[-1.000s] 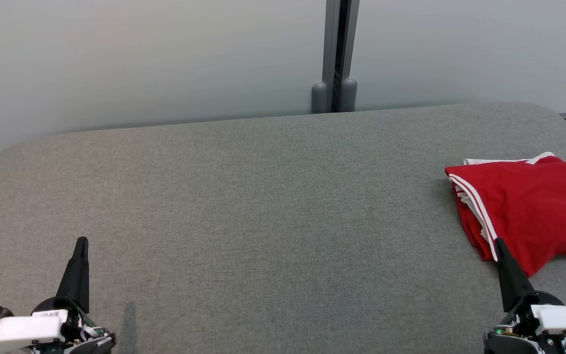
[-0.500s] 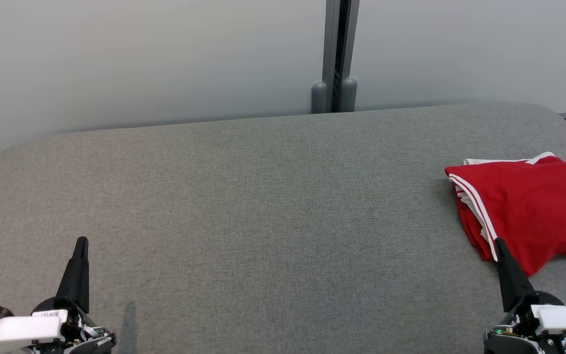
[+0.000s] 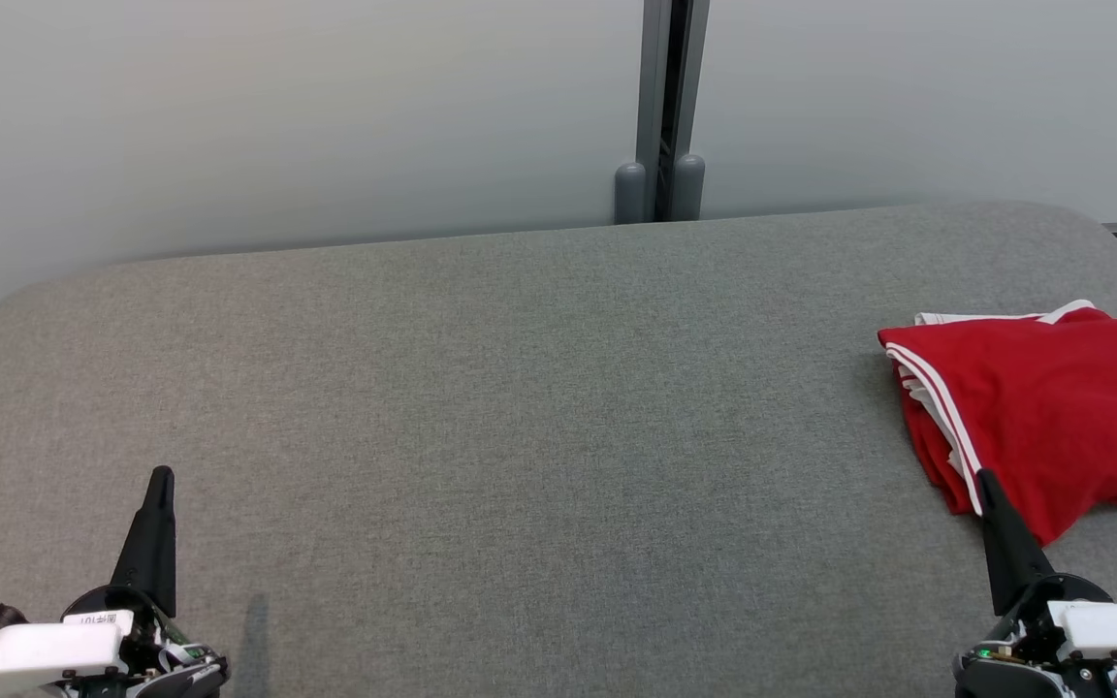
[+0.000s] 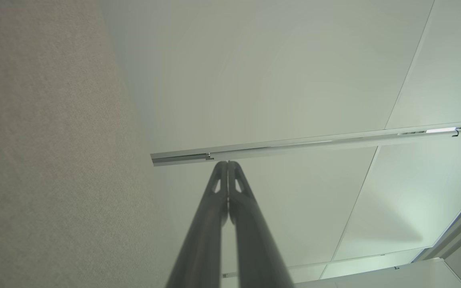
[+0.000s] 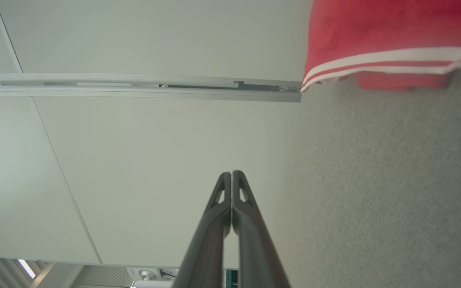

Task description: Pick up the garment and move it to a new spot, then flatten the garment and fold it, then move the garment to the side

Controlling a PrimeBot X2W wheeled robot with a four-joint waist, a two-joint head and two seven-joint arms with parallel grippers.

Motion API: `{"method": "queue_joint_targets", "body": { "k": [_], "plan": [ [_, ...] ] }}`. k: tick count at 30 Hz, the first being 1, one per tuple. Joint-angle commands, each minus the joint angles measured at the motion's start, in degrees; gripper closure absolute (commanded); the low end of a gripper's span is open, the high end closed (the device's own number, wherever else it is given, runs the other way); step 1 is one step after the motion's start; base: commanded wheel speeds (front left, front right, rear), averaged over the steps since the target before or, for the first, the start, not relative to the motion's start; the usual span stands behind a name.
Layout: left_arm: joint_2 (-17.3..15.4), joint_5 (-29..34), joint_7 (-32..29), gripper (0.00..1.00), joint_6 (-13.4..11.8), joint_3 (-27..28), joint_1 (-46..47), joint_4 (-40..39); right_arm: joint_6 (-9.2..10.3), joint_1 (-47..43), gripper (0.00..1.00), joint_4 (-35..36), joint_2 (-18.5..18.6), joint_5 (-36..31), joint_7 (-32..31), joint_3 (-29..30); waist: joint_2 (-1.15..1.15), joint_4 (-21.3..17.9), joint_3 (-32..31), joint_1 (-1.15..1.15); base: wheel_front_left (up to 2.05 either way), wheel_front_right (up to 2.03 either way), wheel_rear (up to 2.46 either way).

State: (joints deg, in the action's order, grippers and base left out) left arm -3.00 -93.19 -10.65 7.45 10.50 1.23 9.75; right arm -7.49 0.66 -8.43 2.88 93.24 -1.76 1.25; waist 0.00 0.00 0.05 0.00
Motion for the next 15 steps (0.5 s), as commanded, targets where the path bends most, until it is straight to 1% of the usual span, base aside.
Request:
{"method": "queue_joint_targets", "body": {
  "k": [1, 15],
  "plan": [
    [-0.2, 0.3, -0.3, 1.00, 0.2, 0.3, 0.8, 0.0, 0.01, 0.5, 1.00, -0.1, 0.2, -0.2, -0.2, 0.1, 0.00, 0.0, 0.0, 0.00, 0.00, 0.00, 0.00],
    [-0.1, 0.3, -0.3, 1.00, 0.2, 0.4, 0.7, 0.0, 0.01, 0.5, 1.00, -0.2, 0.2, -0.2, -0.2, 0.1, 0.00, 0.0, 0.0, 0.00, 0.00, 0.00, 0.00]
  ]
}}
